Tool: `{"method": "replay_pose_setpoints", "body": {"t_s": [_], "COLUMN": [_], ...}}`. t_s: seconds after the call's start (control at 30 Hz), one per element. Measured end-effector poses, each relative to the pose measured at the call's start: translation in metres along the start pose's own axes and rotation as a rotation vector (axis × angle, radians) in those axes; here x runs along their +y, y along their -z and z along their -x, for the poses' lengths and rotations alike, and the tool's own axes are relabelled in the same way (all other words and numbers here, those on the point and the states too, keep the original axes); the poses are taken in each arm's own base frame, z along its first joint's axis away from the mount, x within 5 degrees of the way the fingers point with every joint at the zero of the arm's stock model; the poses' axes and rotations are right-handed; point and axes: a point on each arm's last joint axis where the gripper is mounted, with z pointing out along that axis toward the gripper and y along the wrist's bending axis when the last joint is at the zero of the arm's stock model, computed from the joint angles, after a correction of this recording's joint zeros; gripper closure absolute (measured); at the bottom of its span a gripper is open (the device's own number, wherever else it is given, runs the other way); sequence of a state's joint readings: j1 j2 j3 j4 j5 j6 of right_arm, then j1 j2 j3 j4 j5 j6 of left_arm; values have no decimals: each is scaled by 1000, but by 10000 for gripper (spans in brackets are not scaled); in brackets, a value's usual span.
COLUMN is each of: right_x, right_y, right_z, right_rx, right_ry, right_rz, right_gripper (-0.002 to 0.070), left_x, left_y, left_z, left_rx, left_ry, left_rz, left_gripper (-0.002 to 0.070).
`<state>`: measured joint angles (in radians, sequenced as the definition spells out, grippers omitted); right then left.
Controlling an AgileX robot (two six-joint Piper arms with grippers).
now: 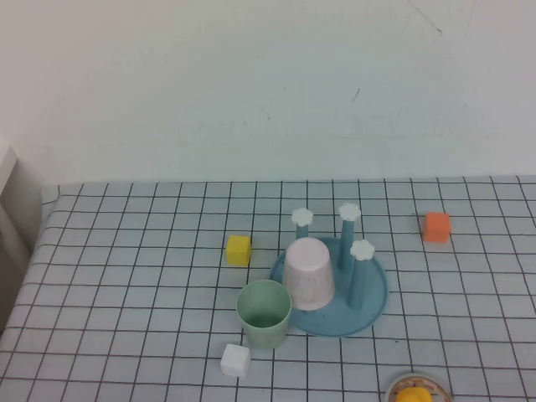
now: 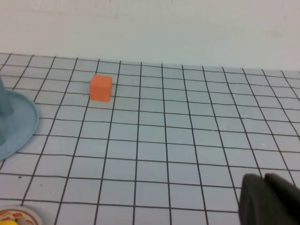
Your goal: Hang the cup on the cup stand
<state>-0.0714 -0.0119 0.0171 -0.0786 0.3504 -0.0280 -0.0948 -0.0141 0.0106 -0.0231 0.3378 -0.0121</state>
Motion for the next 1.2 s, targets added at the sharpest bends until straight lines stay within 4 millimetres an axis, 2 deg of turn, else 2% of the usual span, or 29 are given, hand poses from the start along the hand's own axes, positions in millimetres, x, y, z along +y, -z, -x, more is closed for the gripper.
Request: {"method": "replay_pose_setpoints", "body": {"t_s": [1.07,1.2], "right_x": [0,0], "right_y": [0,0], "right_z": [0,0], "right_rx": [0,-5], "right_ry": [0,0], "right_rz": [0,0], "right_gripper": [678,678], "left_x": [0,0], "left_y": [0,-1], "left_z": [0,3], "left_rx": [-2,-52], "left_ry": [-2,-3], "left_rz": [0,0], "left_gripper": [676,676]}}
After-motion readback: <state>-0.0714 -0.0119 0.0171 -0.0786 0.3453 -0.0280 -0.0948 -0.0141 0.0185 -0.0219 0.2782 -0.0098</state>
